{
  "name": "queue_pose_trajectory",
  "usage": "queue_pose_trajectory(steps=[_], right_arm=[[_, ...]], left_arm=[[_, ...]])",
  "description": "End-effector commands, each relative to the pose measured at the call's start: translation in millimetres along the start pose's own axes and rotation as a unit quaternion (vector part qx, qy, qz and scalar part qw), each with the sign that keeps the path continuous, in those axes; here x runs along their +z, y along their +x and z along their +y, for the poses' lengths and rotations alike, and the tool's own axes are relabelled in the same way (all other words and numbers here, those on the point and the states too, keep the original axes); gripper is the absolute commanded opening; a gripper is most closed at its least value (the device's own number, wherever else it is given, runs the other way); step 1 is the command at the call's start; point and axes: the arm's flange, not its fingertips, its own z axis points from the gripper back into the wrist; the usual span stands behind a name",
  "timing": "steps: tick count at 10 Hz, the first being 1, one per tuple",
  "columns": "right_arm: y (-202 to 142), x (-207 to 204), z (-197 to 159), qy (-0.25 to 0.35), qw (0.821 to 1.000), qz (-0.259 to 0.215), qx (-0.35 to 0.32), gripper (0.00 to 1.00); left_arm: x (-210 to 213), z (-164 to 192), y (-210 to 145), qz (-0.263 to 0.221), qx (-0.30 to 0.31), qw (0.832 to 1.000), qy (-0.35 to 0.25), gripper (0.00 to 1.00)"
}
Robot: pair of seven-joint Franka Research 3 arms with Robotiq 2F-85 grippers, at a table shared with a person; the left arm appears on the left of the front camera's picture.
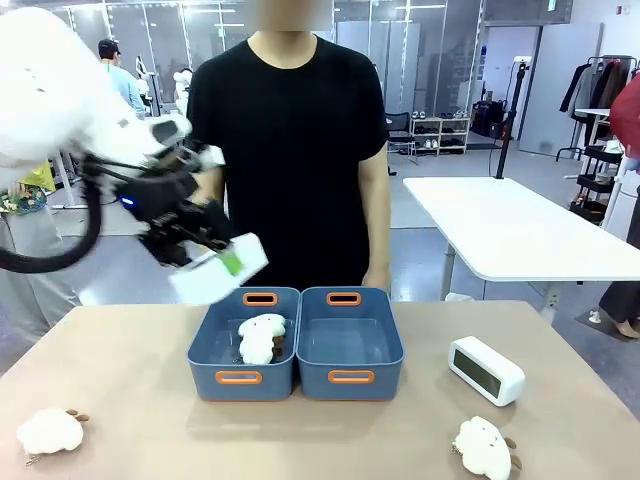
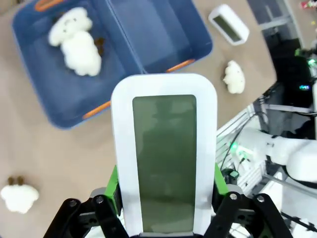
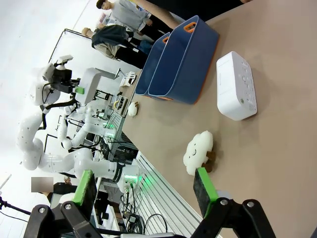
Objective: Sort the digital clocks into the basket.
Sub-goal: Pick up the Digital clock from the table and place it into the empty Plastic storage basket.
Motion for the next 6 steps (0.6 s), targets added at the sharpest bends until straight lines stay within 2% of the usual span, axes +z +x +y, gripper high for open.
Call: queue_pose_trajectory(steps=[1, 2, 3, 5, 6], right_arm=[[-1, 1, 1, 0.005, 1.0, -0.004, 0.004, 1.0], [-1, 1, 1, 0.005, 1.0, -0.004, 0.004, 1.0], [-1, 1, 1, 0.005, 1.0, -0.004, 0.004, 1.0], [-1, 1, 1, 0.005, 1.0, -0.004, 0.004, 1.0], [-1, 1, 1, 0.005, 1.0, -0.004, 0.004, 1.0]], left_arm=[[-38, -21, 33, 0.0, 0.015, 0.999, 0.032, 0.78], [-62, -39, 43, 0.004, 0.01, 1.0, 0.009, 0.78], [-86, -53, 51, -0.041, -0.004, 0.998, 0.039, 0.78], [-138, -68, 75, -0.058, 0.047, 0.992, 0.102, 0.78], [-163, -70, 88, -0.07, 0.072, 0.988, 0.116, 0.78]])
